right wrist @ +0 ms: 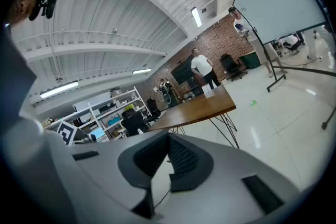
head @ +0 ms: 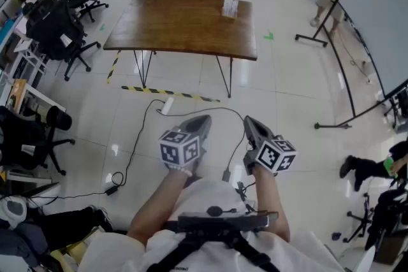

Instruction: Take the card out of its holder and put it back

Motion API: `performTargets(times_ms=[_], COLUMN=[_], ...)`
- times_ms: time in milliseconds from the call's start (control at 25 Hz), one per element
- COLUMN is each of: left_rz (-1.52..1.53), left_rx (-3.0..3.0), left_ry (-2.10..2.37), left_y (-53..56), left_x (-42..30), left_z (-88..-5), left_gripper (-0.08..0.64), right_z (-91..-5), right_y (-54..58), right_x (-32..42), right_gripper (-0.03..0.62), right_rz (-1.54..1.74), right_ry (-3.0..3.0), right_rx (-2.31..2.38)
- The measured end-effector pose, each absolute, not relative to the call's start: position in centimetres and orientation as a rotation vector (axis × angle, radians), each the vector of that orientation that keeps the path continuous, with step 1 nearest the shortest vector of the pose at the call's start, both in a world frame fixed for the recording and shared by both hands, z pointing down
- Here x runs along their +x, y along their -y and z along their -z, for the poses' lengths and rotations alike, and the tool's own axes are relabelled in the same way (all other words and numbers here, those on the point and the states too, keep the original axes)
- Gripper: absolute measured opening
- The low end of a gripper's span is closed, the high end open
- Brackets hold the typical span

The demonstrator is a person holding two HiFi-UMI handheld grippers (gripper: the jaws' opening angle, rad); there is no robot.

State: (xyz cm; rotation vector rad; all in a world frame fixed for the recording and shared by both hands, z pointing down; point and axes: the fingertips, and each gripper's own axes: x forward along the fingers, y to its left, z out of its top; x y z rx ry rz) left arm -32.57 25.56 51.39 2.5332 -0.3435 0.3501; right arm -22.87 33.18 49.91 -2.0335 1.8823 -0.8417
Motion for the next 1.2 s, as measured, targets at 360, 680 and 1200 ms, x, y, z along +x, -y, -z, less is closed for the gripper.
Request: performTargets(times_ms=[360, 680, 1200], left_rz=[-0.359, -0.386, -0.390], left_rx=[2.515, 2.503, 2.492], left_ry=[0.346, 0.322, 0.271], left_y=[-27.3, -27.2, -19.2], left_x=[-32.3, -30.9, -20.8], left_z=[-52.2, -52.7, -52.7], left_gripper=[-0.009, -0.009, -0.009], right_z=[-51.4, -52.7, -52.7], right_y=[-35.5, -35.7, -28.6], right_x=[-21.8, -20.8, -11.2], right_gripper=[0.000, 0.000, 0.000], right_rz=[0.900, 0.939, 0.952], right_ry=[-1.797, -1.759, -1.720], right_rx=[-2.011, -2.022, -2.069])
